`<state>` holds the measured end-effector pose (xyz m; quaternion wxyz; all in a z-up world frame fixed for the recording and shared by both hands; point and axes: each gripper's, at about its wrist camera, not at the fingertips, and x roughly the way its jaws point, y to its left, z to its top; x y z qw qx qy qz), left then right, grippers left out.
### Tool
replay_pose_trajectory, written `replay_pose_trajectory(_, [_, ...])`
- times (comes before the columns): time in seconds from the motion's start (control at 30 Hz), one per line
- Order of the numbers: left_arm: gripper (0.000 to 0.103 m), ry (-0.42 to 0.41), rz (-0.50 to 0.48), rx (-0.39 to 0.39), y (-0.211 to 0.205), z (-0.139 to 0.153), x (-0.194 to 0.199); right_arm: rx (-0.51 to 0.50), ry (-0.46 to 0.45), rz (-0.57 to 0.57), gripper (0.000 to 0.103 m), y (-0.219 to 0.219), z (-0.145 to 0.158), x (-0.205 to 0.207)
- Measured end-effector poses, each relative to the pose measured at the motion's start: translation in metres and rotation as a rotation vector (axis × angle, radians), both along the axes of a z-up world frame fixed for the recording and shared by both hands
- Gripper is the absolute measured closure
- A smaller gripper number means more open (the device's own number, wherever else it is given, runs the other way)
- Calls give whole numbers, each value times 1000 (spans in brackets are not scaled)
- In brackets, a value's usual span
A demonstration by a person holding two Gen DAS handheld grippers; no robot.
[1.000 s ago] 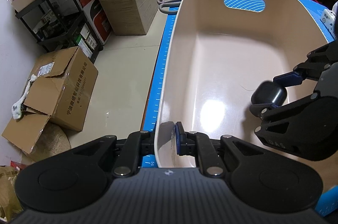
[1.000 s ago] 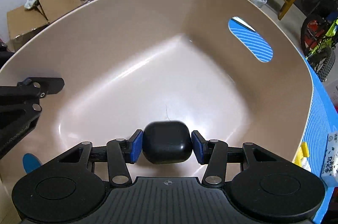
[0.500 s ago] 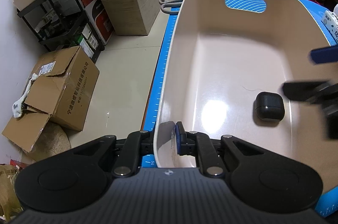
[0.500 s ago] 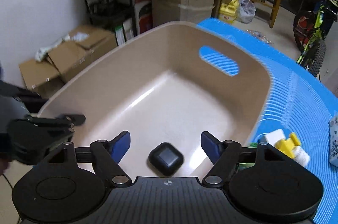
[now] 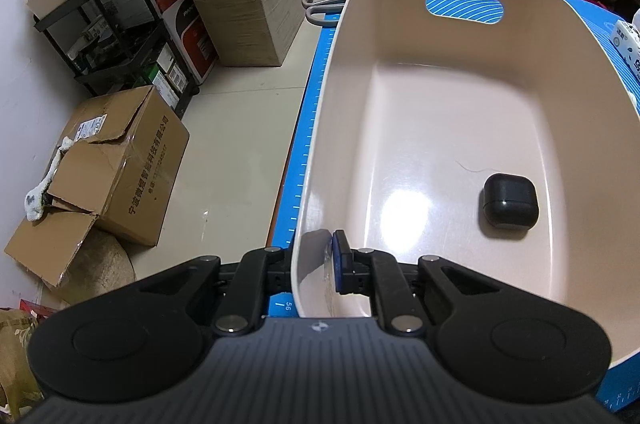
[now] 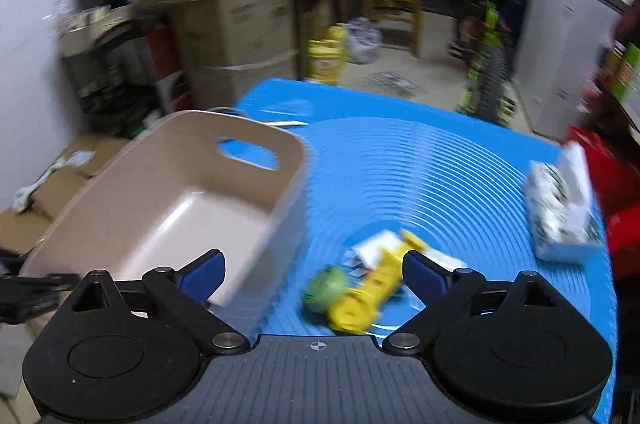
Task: Organize rigid objects
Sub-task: 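Move the right tool to the green-capped tube and grasp it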
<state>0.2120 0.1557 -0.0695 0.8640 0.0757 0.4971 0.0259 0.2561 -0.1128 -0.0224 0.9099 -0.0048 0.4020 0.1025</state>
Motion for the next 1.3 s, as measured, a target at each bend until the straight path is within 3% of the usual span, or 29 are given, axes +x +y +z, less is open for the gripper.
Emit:
replay_pose_trajectory(0.23, [87,2,2,-1,-1,0,0,30,88,-143,7,-52,-50,10])
replay_pose_trajectory(0.43, [87,1,8,-7,1,0,0,-12,153,-163,7,-66,-85,11])
replay_pose_trajectory(0.83, [87,-1,5,-3,0,-2,0,-54,210,-155,7,-73,-123,24])
replay_pose_trajectory(1.17, [87,-4,-1,1,-1,-3,-1,-33,179,-142,6,-76,-137,23])
replay_pose_trajectory(1.3, [87,-4,-2,1,-1,-3,-1,-30,161,-147,14,-78,-136,19])
